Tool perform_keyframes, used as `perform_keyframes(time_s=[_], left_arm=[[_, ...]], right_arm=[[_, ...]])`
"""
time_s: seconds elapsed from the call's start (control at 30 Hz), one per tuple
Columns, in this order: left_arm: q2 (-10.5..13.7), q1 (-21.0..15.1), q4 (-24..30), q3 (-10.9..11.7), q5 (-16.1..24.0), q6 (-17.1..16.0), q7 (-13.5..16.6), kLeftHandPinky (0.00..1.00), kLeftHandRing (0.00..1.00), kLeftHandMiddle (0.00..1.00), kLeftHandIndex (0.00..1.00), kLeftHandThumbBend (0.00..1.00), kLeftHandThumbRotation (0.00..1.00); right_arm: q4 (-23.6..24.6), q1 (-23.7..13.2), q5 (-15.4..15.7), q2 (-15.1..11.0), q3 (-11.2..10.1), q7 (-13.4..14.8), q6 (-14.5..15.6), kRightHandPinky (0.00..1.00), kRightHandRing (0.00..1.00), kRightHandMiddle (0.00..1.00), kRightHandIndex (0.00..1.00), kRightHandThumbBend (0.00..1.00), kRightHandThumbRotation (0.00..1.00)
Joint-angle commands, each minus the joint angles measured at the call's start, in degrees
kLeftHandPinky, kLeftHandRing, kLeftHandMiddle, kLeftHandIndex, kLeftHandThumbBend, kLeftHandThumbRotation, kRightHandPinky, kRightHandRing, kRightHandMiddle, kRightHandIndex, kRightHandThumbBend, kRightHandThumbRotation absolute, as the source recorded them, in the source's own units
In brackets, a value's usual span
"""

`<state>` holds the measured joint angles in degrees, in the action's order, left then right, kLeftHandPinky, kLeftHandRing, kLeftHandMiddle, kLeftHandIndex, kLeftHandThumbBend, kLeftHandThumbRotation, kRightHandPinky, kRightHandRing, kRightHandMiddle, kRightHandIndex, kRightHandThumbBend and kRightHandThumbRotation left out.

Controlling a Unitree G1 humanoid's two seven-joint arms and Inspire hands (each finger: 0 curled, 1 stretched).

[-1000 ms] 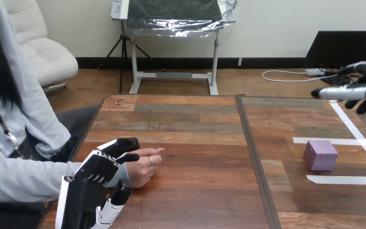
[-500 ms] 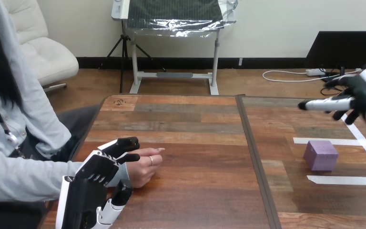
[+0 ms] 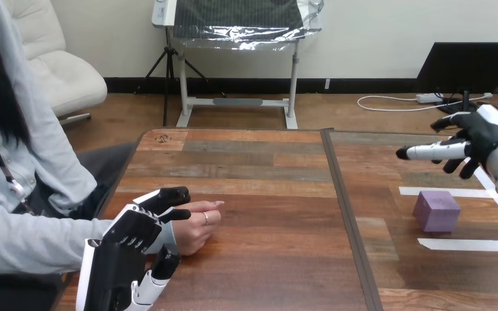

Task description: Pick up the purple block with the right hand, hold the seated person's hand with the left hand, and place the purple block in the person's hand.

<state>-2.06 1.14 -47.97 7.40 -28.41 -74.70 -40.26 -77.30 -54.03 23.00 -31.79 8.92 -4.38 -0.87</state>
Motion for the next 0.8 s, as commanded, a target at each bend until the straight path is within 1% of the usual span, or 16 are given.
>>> perform_keyframes(time_s=[0.0,0.13,0.17,0.27,0.43,0.6,0.7,0.73,0.77], left_arm=[[-0.3,-2.7,1.1,-0.6,0.3,-0.7,-0.4,0.67,0.75,0.74,0.68,0.75,0.59],[-0.4,-2.6,1.1,-0.6,0.3,-0.8,-0.4,0.67,0.75,0.74,0.68,0.74,0.59],[-0.4,-2.6,1.0,-0.6,0.3,-0.8,-0.4,0.68,0.75,0.74,0.68,0.74,0.58],[-0.4,-2.6,1.1,-0.7,-0.1,-0.7,-0.8,0.68,0.75,0.74,0.68,0.74,0.58],[-0.5,-2.5,1.1,-0.7,-0.3,-0.7,-1.0,0.7,0.76,0.74,0.68,0.74,0.58],[-0.6,-2.2,1.1,-0.6,-0.4,-0.9,-1.2,0.71,0.76,0.74,0.68,0.74,0.58],[-0.7,-2.1,1.2,-0.7,-0.5,-0.9,-1.4,0.72,0.77,0.74,0.68,0.73,0.57],[-0.7,-2.0,1.3,-0.7,-0.5,-1.0,-1.4,0.72,0.77,0.74,0.68,0.73,0.57],[-0.8,-2.0,1.3,-0.7,-0.5,-1.0,-1.4,0.72,0.77,0.74,0.68,0.73,0.57]], right_arm=[[-0.1,-0.2,0.6,0.4,0.6,0.1,0.1,0.46,0.62,0.69,0.84,0.9,0.37],[-0.3,0.3,0.9,0.8,1.0,-0.1,0.9,0.42,0.59,0.67,0.84,0.9,0.38],[-0.3,0.4,0.9,0.9,1.0,-0.2,1.1,0.45,0.63,0.7,0.84,0.9,0.38],[-0.4,0.8,1.2,1.0,1.2,-0.7,1.2,0.5,0.68,0.74,0.84,0.9,0.39],[-0.6,1.4,2.0,1.4,1.8,-0.7,2.0,0.58,0.75,0.8,0.83,0.89,0.39],[-0.6,2.1,2.7,1.5,2.6,-0.8,2.0,0.64,0.79,0.82,0.83,0.88,0.41],[-0.6,2.6,2.7,1.5,2.6,-0.9,1.7,0.57,0.73,0.78,0.83,0.88,0.41],[-0.6,2.7,2.6,1.5,2.5,-0.9,1.7,0.53,0.69,0.75,0.83,0.88,0.42],[-0.6,2.8,2.5,1.5,2.5,-0.9,1.7,0.46,0.63,0.71,0.83,0.88,0.42]])
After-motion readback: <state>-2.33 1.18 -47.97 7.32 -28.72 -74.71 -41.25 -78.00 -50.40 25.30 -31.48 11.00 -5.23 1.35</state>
